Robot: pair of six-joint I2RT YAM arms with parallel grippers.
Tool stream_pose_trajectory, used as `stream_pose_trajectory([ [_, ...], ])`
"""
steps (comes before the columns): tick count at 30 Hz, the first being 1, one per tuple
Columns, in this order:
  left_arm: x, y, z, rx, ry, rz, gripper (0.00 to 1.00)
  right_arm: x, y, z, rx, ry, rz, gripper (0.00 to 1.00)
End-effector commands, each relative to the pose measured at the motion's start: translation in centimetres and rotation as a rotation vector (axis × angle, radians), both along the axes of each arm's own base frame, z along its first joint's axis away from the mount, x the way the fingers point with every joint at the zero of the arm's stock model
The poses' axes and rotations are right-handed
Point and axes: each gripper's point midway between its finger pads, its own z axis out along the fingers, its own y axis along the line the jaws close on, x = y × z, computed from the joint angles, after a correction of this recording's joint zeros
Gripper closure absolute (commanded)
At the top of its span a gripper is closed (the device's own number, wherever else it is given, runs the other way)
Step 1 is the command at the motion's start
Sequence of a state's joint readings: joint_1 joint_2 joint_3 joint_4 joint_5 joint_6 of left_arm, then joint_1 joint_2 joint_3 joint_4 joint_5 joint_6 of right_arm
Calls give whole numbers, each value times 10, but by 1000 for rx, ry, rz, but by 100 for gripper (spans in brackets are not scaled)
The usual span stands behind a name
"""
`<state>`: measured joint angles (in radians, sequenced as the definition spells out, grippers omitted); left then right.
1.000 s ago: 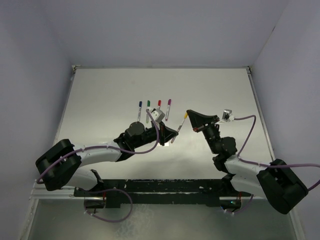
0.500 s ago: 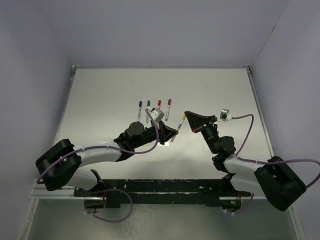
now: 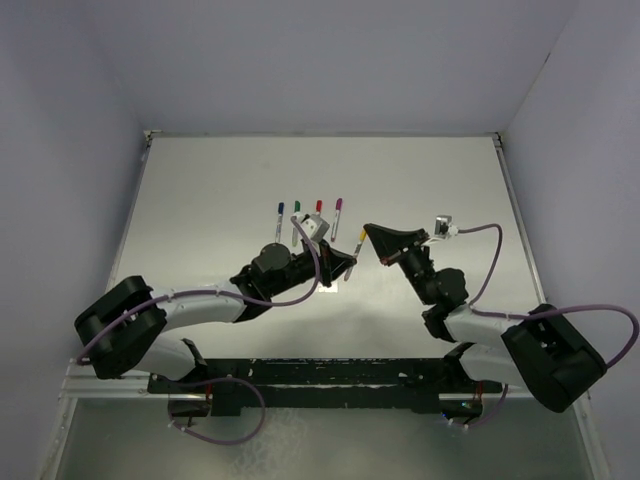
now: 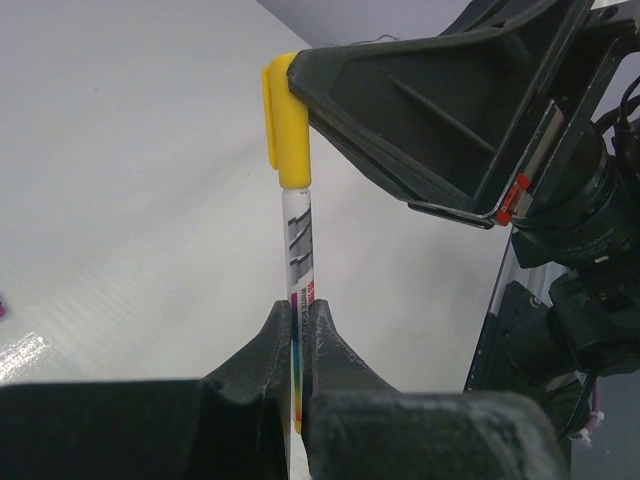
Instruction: Insert the pens into the pen caps
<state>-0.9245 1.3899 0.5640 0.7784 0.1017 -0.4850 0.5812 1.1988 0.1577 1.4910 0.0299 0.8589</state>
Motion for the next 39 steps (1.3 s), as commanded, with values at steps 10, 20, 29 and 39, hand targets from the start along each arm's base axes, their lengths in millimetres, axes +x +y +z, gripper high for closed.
stream_pose_trajectory([
  [10, 51, -7, 106, -157, -222, 124, 100, -7, 31, -48, -154, 117, 153, 100],
  [20, 92, 10, 132, -220, -224, 197, 100, -6, 35, -76, -234, 196, 149, 100],
  [29, 86, 6, 111, -189, -172, 147, 100, 12, 39, -56, -254, 130, 101, 100],
  [39, 78, 25, 34, -16, -34, 171, 100, 24, -6, 27, -210, -79, -164, 54],
])
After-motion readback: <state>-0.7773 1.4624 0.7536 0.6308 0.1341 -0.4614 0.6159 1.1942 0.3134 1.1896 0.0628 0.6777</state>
